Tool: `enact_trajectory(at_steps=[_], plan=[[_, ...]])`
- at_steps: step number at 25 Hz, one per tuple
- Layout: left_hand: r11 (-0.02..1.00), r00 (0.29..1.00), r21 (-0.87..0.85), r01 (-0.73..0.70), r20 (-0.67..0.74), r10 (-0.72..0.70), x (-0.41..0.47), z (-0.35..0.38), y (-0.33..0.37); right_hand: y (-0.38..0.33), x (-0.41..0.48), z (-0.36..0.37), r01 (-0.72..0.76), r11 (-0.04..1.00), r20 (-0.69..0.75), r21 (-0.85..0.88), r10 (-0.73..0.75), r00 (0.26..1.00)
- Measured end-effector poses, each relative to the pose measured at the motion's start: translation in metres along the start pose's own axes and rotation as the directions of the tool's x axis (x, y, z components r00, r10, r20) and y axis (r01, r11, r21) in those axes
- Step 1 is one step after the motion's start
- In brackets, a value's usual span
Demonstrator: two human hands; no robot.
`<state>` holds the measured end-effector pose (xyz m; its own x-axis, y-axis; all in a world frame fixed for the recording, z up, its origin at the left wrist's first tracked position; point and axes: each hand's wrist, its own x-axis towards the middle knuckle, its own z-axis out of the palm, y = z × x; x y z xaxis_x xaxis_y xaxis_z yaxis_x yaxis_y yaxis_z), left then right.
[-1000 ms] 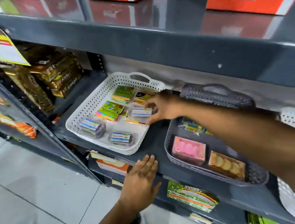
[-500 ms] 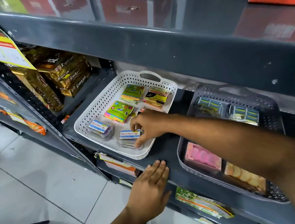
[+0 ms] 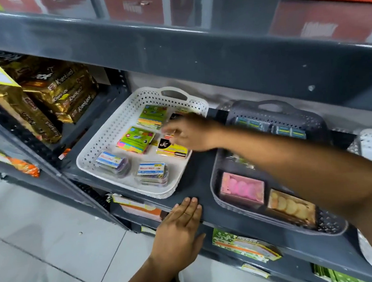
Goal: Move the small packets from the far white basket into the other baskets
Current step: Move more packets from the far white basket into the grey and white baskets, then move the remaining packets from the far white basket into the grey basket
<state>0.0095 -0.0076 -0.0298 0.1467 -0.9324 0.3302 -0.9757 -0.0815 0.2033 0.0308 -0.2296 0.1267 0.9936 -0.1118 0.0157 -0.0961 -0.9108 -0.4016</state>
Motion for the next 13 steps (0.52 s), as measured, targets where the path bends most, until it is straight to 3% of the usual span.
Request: enact_trajectory(at_steps=[2,4,7,9,11,13], plan=[[1.000,0.999,-0.005,-0.004,-0.046,0.003,-0.001,0.003,-0.001,0.022,-0.034,-0.036,-0.118,0.991,-0.116,0.058,0.125,0.985],[0.999,0.996,-0.044,0.014,-0.088,-0.018,-0.002,0.007,-0.004,0.055,-0.093,-0.066,-0.330,0.921,-0.123,0.207,0.360,0.925],[0.996,0.995,-0.072,0.058,-0.077,-0.064,0.000,0.013,0.000,0.110,-0.216,-0.095,-0.682,0.692,-0.163,0.238,0.720,0.674],[0.993,0.996,-0.080,0.083,-0.021,-0.084,0.002,0.011,0.003,0.133,-0.294,-0.104,-0.820,0.549,-0.251,0.161,0.826,0.504],[0.993,0.995,-0.070,0.097,0.023,-0.095,0.003,0.008,0.002,0.153,-0.349,-0.095,-0.863,0.493,-0.289,0.106,0.846,0.448],[0.993,0.994,-0.048,0.107,0.036,-0.105,0.004,0.006,0.002,0.159,-0.384,-0.072,-0.898,0.439,-0.154,0.025,0.889,0.431]])
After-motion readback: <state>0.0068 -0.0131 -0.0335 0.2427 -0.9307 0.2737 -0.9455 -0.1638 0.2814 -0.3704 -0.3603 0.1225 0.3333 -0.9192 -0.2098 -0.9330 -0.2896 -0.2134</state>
